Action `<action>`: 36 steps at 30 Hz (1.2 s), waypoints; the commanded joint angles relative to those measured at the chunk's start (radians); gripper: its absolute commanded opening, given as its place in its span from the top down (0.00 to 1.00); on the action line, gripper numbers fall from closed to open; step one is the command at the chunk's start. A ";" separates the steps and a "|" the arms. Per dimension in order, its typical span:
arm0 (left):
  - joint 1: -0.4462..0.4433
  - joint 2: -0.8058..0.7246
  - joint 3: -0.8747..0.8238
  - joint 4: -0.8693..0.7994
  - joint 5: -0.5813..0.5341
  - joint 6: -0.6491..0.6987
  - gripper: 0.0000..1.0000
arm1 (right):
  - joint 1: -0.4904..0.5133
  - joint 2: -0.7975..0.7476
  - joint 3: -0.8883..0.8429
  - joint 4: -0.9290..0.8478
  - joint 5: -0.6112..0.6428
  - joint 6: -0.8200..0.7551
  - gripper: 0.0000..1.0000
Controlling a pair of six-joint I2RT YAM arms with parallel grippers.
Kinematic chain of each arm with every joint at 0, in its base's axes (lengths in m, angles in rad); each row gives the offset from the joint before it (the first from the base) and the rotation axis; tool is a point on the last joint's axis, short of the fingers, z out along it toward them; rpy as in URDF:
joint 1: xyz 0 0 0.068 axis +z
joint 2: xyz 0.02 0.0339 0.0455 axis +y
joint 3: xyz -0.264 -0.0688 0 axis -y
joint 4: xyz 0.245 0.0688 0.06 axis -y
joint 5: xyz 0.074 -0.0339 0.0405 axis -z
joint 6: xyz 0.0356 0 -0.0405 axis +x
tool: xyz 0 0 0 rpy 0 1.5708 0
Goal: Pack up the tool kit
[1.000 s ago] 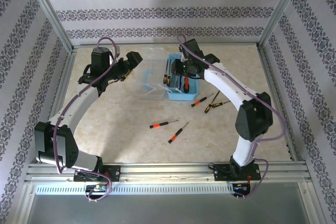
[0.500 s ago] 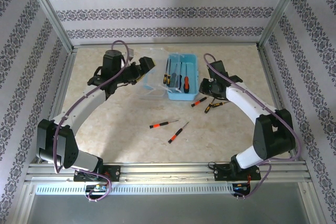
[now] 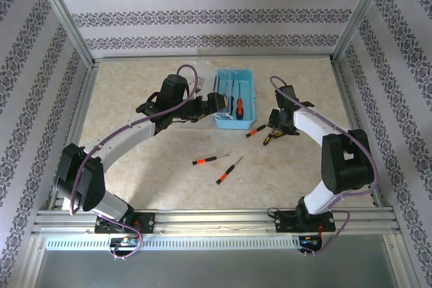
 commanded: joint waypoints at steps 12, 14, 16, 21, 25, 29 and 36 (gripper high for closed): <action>0.002 0.002 0.050 -0.046 -0.007 0.058 0.03 | -0.010 0.074 -0.021 0.107 -0.094 -0.012 0.60; 0.002 0.003 0.053 -0.053 -0.012 0.064 0.03 | -0.010 0.077 -0.030 0.112 -0.098 -0.006 0.60; 0.002 0.002 0.055 -0.058 -0.015 0.070 0.03 | -0.011 0.073 -0.048 0.121 -0.099 -0.001 0.60; 0.002 -0.001 0.057 -0.061 -0.015 0.069 0.03 | -0.015 0.055 -0.091 0.117 -0.100 0.002 0.60; 0.002 -0.003 0.058 -0.061 -0.015 0.071 0.03 | -0.022 0.006 -0.148 0.131 -0.103 0.012 0.59; 0.002 -0.005 0.058 -0.060 -0.015 0.071 0.03 | -0.026 -0.028 -0.180 0.129 -0.109 0.015 0.59; 0.003 -0.009 0.059 -0.063 -0.020 0.076 0.03 | -0.039 -0.063 -0.173 0.106 -0.144 -0.008 0.59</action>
